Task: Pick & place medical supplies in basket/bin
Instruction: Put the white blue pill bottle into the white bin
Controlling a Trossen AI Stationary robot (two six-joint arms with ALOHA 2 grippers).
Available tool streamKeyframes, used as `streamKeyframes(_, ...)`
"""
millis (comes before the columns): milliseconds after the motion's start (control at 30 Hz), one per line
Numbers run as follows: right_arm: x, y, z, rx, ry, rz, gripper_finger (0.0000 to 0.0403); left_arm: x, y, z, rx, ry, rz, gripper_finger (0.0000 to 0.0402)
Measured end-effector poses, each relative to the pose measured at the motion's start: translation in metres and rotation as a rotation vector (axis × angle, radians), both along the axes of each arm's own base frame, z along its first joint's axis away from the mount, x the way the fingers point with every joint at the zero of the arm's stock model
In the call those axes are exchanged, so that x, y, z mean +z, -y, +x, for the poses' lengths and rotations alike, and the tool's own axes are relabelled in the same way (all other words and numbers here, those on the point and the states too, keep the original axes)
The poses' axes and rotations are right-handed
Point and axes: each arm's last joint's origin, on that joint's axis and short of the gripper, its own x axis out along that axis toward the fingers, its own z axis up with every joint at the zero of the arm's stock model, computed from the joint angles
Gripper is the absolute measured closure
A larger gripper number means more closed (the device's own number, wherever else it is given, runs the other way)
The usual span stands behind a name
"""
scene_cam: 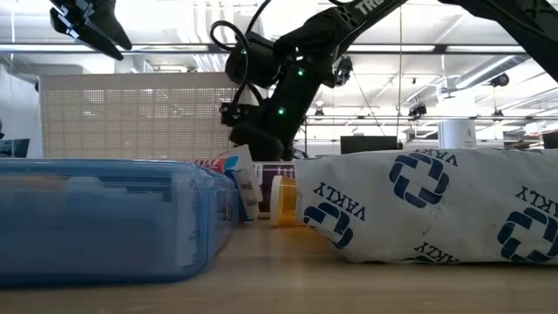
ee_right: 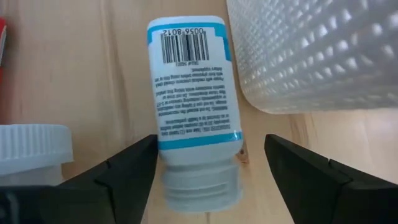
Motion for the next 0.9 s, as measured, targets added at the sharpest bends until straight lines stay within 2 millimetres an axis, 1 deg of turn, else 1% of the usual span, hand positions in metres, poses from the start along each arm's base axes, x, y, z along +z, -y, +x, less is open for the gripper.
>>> streamKeyframes(233, -0.001, -0.009, 0.002, -0.026, 0.018, 0.021, 0.0117, 0.001, 0.0, 0.0, 0.0, 0.007, 0.004, 0.014)
streamKeyframes(333, -0.001, -0.013, 0.003, -0.014, 0.022, 0.019, 0.0128, 0.001, 0.0, 0.0, 0.0, 0.007, 0.003, 0.014)
streamKeyframes(467, -0.002, -0.016, 0.003, -0.01, 0.02, 0.02, 0.0168, 0.001, 0.0, 0.0, 0.0, 0.007, 0.003, 0.014)
streamKeyframes(667, -0.002, -0.015, 0.003, -0.017, 0.02, 0.023, 0.0254, 0.001, 0.0, 0.0, 0.0, 0.007, 0.003, 0.014)
streamKeyframes(833, 0.001, -0.015, 0.002, -0.083, 0.029, 0.059, 0.0257, 0.001, 0.0, 0.0, 0.0, 0.008, 0.004, 0.014)
streamKeyframes(900, 0.007, -0.016, 0.001, -0.101, 0.032, 0.07, 0.0257, 0.001, 0.0, 0.001, 0.0, 0.015, 0.007, 0.014)
